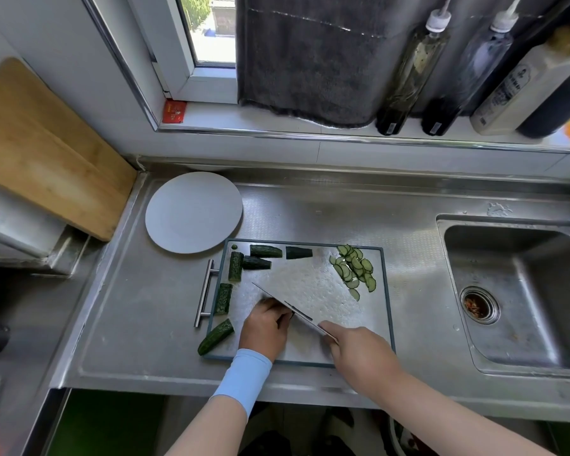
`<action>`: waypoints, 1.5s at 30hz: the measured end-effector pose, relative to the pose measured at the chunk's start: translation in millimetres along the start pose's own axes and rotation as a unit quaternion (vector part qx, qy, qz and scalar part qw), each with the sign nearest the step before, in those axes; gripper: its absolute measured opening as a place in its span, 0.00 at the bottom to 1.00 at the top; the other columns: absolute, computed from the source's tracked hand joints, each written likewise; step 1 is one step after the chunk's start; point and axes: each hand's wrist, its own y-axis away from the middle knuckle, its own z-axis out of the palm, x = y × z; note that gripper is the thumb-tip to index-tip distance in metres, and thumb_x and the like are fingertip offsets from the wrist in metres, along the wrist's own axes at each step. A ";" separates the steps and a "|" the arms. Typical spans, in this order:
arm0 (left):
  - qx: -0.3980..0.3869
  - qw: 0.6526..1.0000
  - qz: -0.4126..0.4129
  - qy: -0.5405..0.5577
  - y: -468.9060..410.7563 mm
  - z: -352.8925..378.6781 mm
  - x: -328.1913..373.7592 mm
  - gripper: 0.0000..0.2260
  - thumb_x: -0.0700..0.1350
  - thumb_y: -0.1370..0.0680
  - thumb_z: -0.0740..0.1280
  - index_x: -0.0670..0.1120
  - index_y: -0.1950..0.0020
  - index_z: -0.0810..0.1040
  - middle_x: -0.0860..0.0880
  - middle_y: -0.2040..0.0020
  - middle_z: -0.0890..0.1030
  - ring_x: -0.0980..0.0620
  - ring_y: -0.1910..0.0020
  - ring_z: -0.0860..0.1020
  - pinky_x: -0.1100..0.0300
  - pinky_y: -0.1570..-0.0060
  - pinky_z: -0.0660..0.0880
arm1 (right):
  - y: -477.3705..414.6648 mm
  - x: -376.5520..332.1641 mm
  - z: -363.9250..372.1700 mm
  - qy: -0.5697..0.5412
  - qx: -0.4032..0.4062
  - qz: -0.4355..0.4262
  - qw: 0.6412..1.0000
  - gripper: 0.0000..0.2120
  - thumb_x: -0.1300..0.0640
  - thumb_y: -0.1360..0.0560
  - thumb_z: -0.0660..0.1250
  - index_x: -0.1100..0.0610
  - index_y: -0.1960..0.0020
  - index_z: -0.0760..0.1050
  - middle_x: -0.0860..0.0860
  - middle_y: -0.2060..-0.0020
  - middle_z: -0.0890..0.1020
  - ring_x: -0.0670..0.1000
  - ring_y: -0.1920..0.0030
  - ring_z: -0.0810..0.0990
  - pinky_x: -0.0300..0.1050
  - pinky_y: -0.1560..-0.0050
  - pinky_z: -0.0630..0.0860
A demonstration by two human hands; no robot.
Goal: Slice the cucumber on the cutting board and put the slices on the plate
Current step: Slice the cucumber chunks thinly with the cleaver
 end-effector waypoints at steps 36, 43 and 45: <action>0.020 1.000 0.008 0.002 2.2 3.5 -2.1 0.10 0.34 0.36 0.78 0.46 0.61 0.85 0.49 0.57 0.83 0.54 0.56 0.75 0.66 0.59 0.71 | -5.1 -9.3 6.1 -0.026 0.000 0.009 1.000 0.14 0.55 0.19 0.55 0.43 0.38 0.72 0.48 0.63 0.78 0.53 0.63 0.73 0.46 0.64 0.68; 0.010 1.000 -0.002 0.009 3.1 5.4 -5.1 0.08 0.36 0.34 0.78 0.47 0.59 0.85 0.50 0.56 0.82 0.56 0.55 0.75 0.64 0.58 0.74 | 13.8 4.0 0.8 -0.013 -0.015 0.039 0.999 0.15 0.54 0.18 0.55 0.47 0.33 0.70 0.52 0.55 0.83 0.54 0.55 0.80 0.49 0.56 0.76; 0.007 1.000 -0.002 0.011 2.9 5.4 -5.2 0.08 0.36 0.34 0.78 0.47 0.59 0.85 0.50 0.56 0.82 0.56 0.54 0.75 0.66 0.57 0.73 | 13.8 3.6 0.3 -0.011 -0.020 0.036 0.999 0.15 0.54 0.17 0.54 0.47 0.32 0.70 0.51 0.54 0.84 0.54 0.55 0.80 0.49 0.56 0.77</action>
